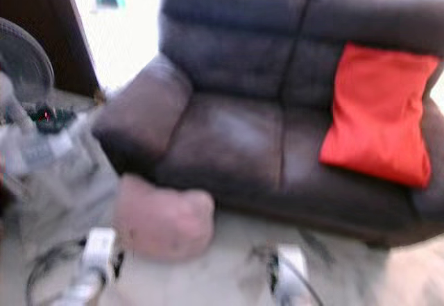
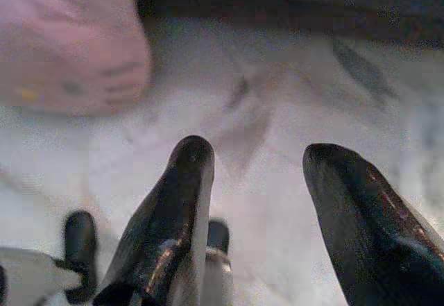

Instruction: Move the pillow to the sofa from floor

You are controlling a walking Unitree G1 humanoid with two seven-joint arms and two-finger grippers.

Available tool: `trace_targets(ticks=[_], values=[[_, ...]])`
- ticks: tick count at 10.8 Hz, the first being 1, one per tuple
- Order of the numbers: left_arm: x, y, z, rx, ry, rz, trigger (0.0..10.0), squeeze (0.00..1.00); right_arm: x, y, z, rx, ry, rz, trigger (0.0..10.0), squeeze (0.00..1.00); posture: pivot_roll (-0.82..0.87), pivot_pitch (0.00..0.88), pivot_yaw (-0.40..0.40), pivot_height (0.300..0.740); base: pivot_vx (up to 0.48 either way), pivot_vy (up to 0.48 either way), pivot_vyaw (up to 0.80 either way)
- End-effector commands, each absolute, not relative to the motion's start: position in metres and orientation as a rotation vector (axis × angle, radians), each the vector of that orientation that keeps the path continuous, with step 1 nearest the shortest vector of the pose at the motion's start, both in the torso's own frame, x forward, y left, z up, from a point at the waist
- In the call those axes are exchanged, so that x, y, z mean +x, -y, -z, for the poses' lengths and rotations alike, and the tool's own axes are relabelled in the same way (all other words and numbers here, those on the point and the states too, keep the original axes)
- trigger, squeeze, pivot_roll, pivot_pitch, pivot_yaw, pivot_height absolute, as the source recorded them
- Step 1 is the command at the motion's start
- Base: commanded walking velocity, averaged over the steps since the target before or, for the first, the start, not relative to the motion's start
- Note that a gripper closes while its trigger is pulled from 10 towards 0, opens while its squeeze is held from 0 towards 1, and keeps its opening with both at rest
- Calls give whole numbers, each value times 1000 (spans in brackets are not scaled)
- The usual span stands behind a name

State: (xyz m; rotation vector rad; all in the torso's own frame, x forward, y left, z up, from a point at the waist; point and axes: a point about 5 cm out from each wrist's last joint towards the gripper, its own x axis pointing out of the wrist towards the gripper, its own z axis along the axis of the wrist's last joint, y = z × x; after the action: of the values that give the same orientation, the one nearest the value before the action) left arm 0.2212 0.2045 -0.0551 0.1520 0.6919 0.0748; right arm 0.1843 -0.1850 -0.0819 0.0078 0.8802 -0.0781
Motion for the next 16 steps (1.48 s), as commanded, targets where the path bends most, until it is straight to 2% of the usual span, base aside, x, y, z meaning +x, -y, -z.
trace_targets(ticks=[1,7,16], values=[[217,-195,60,159,-720,-38,10000,0,179,194,83,12,-892,111,10000,0,84,0,-61,740,0,360,0],[214,-200,61,149,-723,-68,10000,0,183,195,82,26,-895,112,10000,0,91,38,-58,740,0,358,0],[216,-197,60,139,-718,-68,10000,0,182,197,82,33,-889,124,10000,0,91,51,-60,740,0,360,0]])
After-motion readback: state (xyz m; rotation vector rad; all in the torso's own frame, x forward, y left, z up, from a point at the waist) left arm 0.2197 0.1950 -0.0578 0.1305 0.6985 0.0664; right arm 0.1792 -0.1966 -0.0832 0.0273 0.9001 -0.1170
